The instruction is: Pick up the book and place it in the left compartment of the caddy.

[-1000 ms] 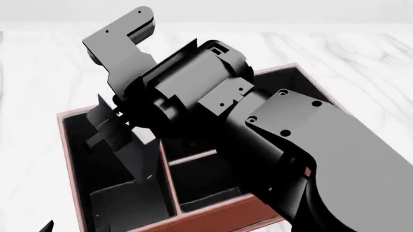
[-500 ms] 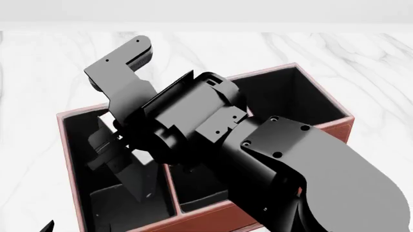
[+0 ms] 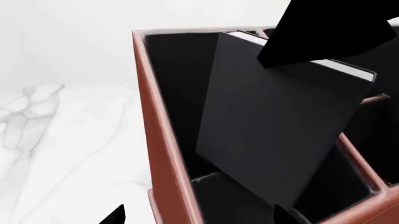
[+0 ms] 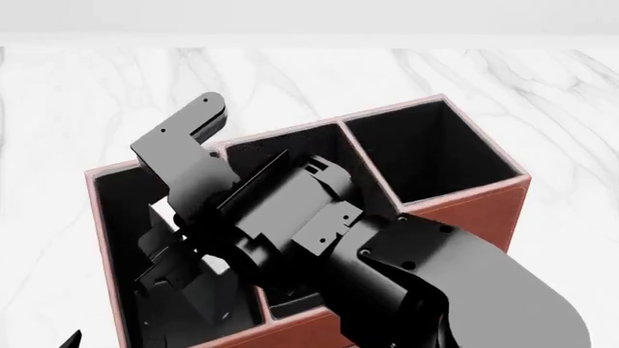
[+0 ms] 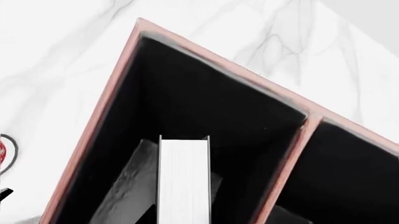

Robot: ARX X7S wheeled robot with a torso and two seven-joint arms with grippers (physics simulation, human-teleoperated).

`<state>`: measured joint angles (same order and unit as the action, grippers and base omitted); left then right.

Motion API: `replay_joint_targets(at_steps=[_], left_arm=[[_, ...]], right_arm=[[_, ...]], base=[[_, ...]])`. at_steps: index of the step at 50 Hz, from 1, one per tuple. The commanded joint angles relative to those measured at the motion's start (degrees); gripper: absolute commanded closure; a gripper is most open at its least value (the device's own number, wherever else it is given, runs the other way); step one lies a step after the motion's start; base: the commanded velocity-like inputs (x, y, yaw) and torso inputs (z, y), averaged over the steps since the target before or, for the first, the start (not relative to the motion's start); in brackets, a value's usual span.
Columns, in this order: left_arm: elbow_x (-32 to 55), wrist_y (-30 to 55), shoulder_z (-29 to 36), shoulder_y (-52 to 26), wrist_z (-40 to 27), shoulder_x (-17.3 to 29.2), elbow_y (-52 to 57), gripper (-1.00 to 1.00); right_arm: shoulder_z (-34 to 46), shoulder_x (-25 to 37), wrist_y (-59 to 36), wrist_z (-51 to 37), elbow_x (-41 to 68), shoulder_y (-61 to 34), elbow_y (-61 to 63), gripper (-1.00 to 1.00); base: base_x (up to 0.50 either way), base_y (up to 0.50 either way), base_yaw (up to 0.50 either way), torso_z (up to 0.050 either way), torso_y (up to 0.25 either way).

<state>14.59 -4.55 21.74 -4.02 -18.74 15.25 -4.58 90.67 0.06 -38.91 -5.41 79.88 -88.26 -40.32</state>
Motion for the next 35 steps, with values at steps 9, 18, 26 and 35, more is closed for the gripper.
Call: replay_joint_targets(at_steps=[9,18,26,35], left_arm=[[0.30,-0.14,0.35,0.02,-0.21,0.28,0.15,-1.00],[0.43,-0.25,0.48,-0.09,-0.30,0.35,0.00,-1.00],[0.58,-0.29,0.57,-0.06,-0.38,0.50,0.06,-1.00],[0.73,-0.33,0.67,-0.09,-0.50,0.62,0.08,-1.00]], right_arm=[[-1.68,-0.06,1.36,1.63,-7.49,2.55,0.86,1.00],[-1.74,-0.06,1.70,2.14,-8.02,3.08,0.17,1.00],[-1.75,-0.06,2.63,1.91,-8.27,3.56,-0.17,1.00],[-1.71,-0.06,2.58,1.89,-7.33,3.97,-0.04,-1.00]], base=[[0.00,0.00,0.00,0.000,0.001],[0.00,0.00,0.00,0.000,0.001],[0.00,0.00,0.00,0.000,0.001],[0.00,0.00,0.00,0.000,0.000]])
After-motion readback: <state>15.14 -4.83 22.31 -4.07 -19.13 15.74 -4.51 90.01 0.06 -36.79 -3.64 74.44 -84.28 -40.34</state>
